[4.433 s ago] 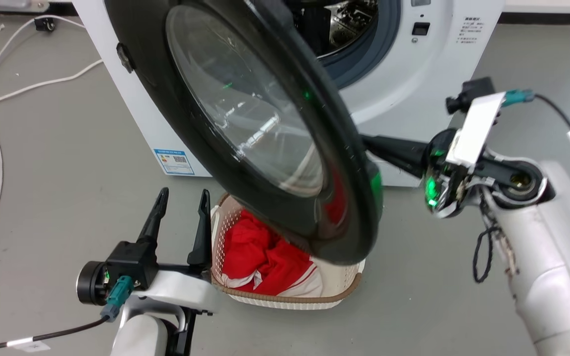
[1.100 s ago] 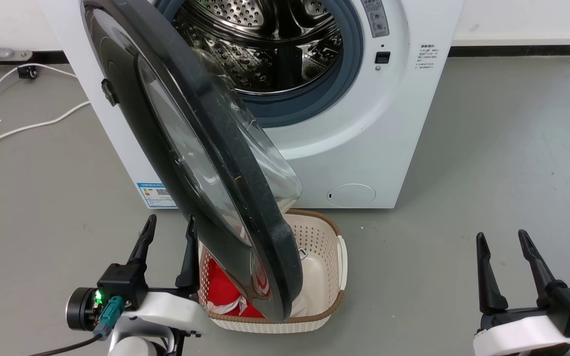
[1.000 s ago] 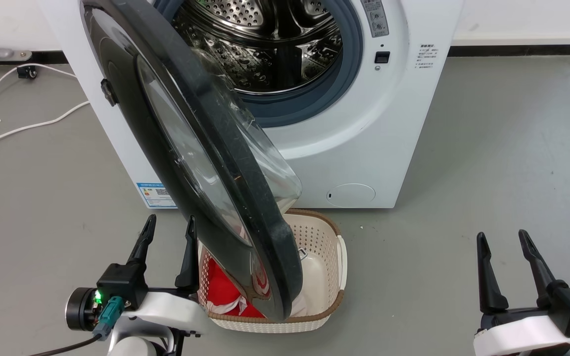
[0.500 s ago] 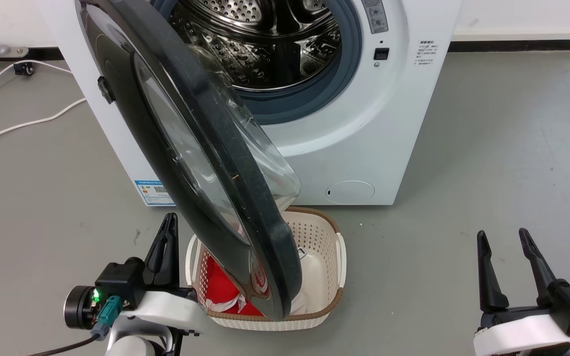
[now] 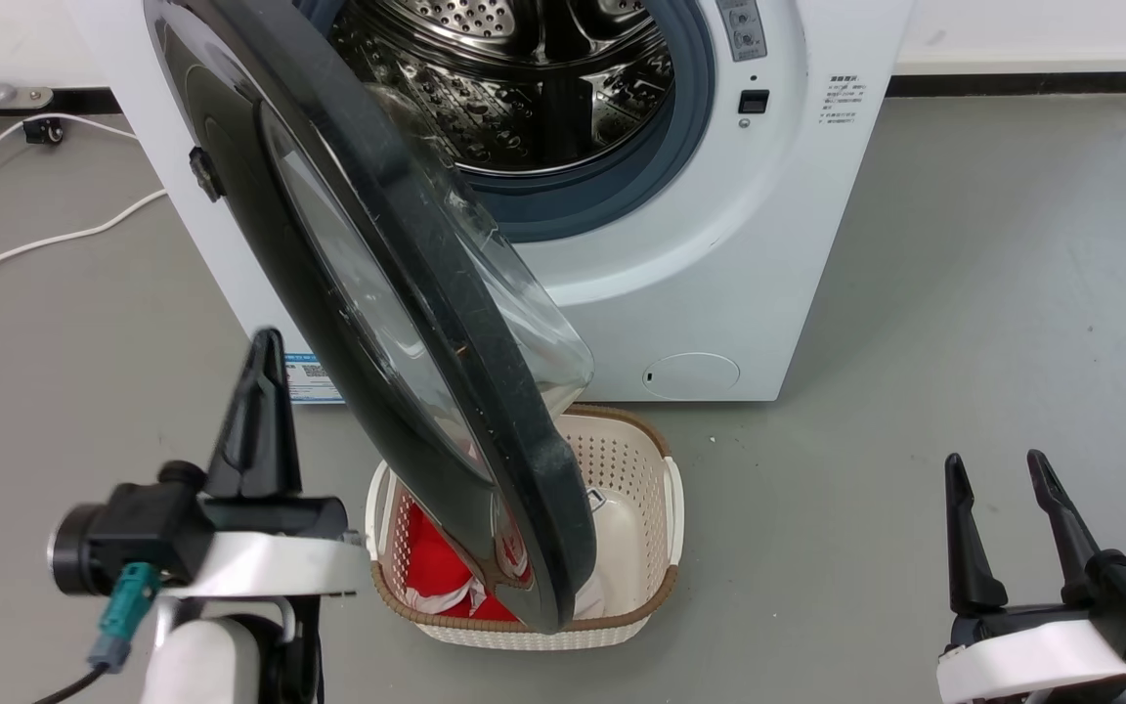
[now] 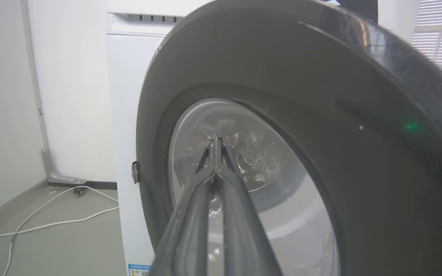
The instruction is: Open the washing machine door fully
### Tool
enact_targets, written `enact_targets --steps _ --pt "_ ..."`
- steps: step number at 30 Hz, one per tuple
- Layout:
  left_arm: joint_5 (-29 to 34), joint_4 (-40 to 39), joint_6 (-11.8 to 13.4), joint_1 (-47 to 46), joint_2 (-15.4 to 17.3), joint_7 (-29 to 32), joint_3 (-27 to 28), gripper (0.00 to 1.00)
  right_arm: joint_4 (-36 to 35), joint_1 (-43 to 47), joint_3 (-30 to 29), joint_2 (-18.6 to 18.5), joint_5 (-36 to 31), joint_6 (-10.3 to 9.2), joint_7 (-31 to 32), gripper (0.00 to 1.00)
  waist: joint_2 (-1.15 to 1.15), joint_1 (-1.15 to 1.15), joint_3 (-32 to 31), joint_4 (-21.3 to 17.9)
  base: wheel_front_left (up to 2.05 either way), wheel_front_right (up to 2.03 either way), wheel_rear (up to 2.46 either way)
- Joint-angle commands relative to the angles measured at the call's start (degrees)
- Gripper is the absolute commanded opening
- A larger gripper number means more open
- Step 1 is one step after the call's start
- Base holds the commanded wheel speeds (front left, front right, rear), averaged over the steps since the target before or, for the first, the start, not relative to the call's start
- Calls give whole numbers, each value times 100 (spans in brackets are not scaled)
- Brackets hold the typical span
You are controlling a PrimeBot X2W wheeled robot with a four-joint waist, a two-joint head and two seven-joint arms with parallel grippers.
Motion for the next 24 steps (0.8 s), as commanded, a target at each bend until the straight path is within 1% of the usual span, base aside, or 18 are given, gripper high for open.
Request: enact_targets --steps 1,4,9,15,20,24 --pt "-20 -126 5 -112 5 -14 24 0 19 -73 -13 22 8 -4 -18 100 0 0 5 2 0 0 0" --pt "6 -572 0 -167 5 -14 75 0 55 -95 -18 22 -15 -4 -18 100 0 0 4 0 0 0 0" --pt "93 -1505 80 -278 4 -13 52 0 107 -114 -22 22 -40 -4 -18 100 0 0 -13 -13 0 0 0" --pt "233 -2600 124 -425 5 -14 -181 0 139 -153 -14 22 -46 -4 -18 100 0 0 1 -30 0 0 0" --pt "326 -3345 20 -500 4 -13 -624 0 159 -180 -39 22 -36 -4 -18 100 0 0 22 -26 0 0 0" --pt "360 -3562 -138 -372 4 -13 -1228 0 175 -169 -60 22 -22 -4 -18 100 0 0 17 0 0 0 0"
